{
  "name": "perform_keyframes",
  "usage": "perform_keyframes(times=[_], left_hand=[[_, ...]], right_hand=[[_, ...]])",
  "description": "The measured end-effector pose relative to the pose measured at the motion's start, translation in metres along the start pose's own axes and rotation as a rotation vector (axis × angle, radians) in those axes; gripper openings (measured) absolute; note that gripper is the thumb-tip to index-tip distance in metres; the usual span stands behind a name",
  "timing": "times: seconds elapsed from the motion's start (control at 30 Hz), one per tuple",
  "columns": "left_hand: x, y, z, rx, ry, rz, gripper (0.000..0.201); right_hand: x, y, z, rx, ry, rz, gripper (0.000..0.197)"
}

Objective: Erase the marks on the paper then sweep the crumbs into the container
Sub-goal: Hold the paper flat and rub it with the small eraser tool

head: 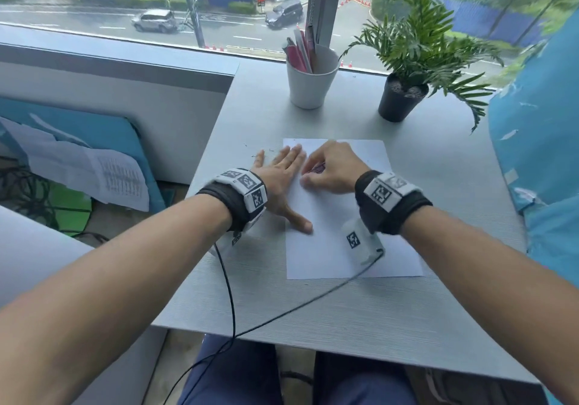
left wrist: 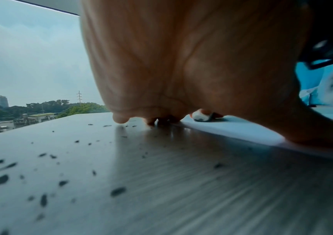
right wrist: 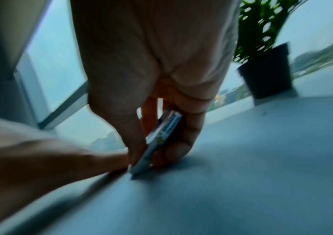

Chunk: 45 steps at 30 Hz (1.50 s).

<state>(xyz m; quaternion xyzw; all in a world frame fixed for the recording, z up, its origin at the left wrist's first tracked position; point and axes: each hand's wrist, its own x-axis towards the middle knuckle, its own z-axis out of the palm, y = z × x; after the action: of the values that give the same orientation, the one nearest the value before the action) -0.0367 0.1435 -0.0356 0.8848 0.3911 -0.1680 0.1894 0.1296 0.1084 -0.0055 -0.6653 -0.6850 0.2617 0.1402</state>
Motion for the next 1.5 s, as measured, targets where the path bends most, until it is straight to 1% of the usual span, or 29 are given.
perform_keyframes(times=[0.07,0.1,0.13,0.23,0.27,0.33,0.37,0.4,0.43,0.5,0.53,0.57,0.63,0.7,0.73,0.8,0.87,0.93,1.0,1.07,1.1,1.2,1.23,1.27,1.33,1.37,1.4,1.47,1.5], left_hand=[[-0.001,0.0,0.0,-0.003,-0.006,0.0,0.16],[-0.001,0.001,0.0,-0.002,-0.006,0.001,0.16],[-0.001,0.001,0.0,-0.001,-0.009,0.002,0.16],[-0.001,0.001,0.0,-0.005,-0.007,0.002,0.161],[-0.001,0.001,-0.001,-0.005,-0.009,-0.002,0.161],[-0.003,0.004,-0.003,0.003,-0.021,-0.011,0.16],[-0.002,0.005,-0.003,0.01,-0.019,-0.017,0.16],[-0.003,0.006,-0.004,0.014,-0.023,-0.023,0.16],[-0.003,0.006,-0.005,0.016,-0.031,-0.028,0.161],[-0.003,0.007,-0.006,0.023,-0.034,-0.037,0.161],[-0.004,0.008,-0.006,0.027,-0.038,-0.04,0.161],[-0.005,0.009,-0.007,0.033,-0.043,-0.043,0.161],[-0.005,0.012,-0.008,0.066,-0.037,-0.057,0.162],[-0.006,0.017,-0.011,0.113,-0.032,-0.079,0.164],[-0.007,0.02,-0.012,0.136,-0.025,-0.074,0.165],[-0.005,0.025,-0.013,0.15,-0.006,-0.003,0.163],[-0.003,0.025,-0.014,0.106,-0.033,0.073,0.157],[-0.003,0.025,-0.014,0.075,-0.062,0.08,0.152],[-0.001,0.025,-0.014,0.09,-0.076,0.066,0.153],[-0.002,0.027,-0.015,0.097,-0.081,0.054,0.154],[-0.002,0.028,-0.016,0.1,-0.082,0.05,0.154],[-0.001,0.033,-0.019,0.122,-0.099,0.028,0.151],[0.0,0.034,-0.019,0.135,-0.106,0.019,0.15],[-0.001,0.035,-0.02,0.145,-0.121,0.012,0.15],[-0.001,0.035,-0.02,0.141,-0.133,0.006,0.15],[-0.001,0.034,-0.02,0.132,-0.135,0.004,0.151],[-0.001,0.034,-0.02,0.126,-0.135,0.004,0.152],[0.001,0.035,-0.02,0.132,-0.121,0.002,0.153],[0.001,0.035,-0.02,0.132,-0.12,-0.002,0.153]], right_hand=[[0.012,0.009,-0.011,0.014,0.101,0.095,0.013],[0.015,0.011,-0.013,0.008,0.16,0.119,0.014],[0.014,0.011,-0.011,-0.005,0.166,0.111,0.013],[0.0,-0.004,0.003,-0.086,-0.035,-0.066,0.014],[0.001,-0.005,0.0,-0.092,-0.047,-0.059,0.013],[0.012,0.006,-0.013,-0.053,0.056,0.061,0.014],[0.015,0.009,-0.017,-0.043,0.124,0.095,0.014],[0.014,0.009,-0.015,-0.049,0.138,0.093,0.015],[0.01,0.005,-0.01,-0.067,0.083,0.055,0.015],[-0.004,-0.008,0.0,-0.12,-0.08,-0.066,0.014],[-0.007,-0.009,-0.002,-0.13,-0.112,-0.076,0.013],[-0.005,-0.003,-0.008,-0.136,-0.089,-0.038,0.011],[0.003,0.013,-0.026,-0.116,0.038,0.073,0.01],[0.003,0.026,-0.031,-0.109,0.09,0.116,0.011],[0.0,0.029,-0.029,-0.107,0.089,0.106,0.011],[-0.005,0.031,-0.024,-0.108,0.101,0.067,0.011],[-0.005,0.032,-0.022,-0.118,0.155,0.069,0.012],[-0.01,0.027,-0.018,-0.131,0.18,0.06,0.011],[-0.022,0.019,-0.007,-0.109,0.132,0.002,0.009],[-0.034,0.013,-0.005,-0.083,0.012,-0.072,0.008],[-0.032,0.015,-0.007,-0.08,0.006,-0.066,0.009],[-0.023,0.028,-0.016,-0.043,0.172,0.047,0.012],[-0.023,0.028,-0.014,-0.05,0.181,0.044,0.012],[-0.027,0.023,-0.008,-0.065,0.132,0.003,0.011],[-0.036,0.012,-0.001,-0.085,-0.045,-0.092,0.011],[-0.034,0.011,-0.004,-0.099,-0.07,-0.087,0.012],[-0.028,0.016,-0.009,-0.098,-0.025,-0.043,0.014],[-0.019,0.027,-0.021,-0.062,0.138,0.058,0.016],[-0.02,0.027,-0.019,-0.061,0.166,0.066,0.014]])
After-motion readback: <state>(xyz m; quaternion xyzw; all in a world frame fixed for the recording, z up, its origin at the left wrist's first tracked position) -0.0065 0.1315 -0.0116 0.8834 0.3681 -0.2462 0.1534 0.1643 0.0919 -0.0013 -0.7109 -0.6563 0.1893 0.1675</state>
